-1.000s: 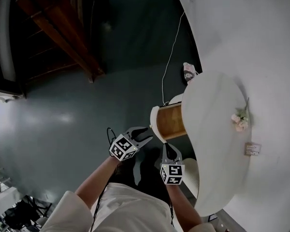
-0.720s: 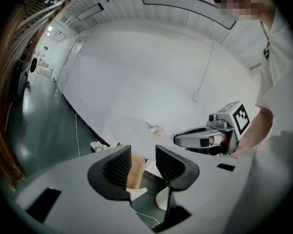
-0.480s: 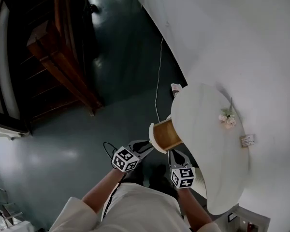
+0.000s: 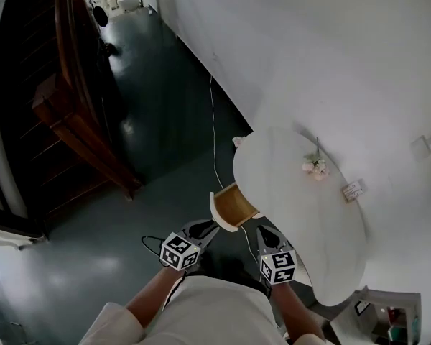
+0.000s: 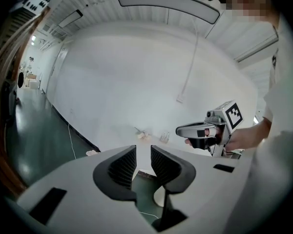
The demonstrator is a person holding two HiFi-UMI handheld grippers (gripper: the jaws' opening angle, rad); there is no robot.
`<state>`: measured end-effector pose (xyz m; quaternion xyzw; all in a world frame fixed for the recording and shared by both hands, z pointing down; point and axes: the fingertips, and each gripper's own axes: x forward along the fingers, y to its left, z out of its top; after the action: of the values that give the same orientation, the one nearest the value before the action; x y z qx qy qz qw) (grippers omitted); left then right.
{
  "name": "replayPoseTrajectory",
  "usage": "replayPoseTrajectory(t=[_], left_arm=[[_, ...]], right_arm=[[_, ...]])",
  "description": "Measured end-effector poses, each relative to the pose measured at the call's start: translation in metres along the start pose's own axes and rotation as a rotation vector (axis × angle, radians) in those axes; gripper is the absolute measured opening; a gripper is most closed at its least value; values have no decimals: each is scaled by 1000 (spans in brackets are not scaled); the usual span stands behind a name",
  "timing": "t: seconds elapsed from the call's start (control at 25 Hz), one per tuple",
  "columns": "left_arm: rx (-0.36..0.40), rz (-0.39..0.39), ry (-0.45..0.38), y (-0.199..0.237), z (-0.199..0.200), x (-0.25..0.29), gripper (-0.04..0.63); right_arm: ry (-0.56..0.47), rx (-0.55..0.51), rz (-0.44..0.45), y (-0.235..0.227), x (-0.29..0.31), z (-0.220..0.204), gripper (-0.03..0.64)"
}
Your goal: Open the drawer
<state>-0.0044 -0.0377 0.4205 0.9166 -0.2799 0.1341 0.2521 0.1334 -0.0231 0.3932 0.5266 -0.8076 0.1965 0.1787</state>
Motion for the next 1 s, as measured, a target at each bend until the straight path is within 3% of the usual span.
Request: replayPoseTrajectory(t=[0.4, 1.0], left_arm=[[31, 102, -62, -58, 11, -24, 12], [15, 211, -129, -145, -7, -48, 8]], right_arm=[[-70, -55, 43, -6, -74, 13, 11], [-102, -62, 114, -15, -148, -20, 11]])
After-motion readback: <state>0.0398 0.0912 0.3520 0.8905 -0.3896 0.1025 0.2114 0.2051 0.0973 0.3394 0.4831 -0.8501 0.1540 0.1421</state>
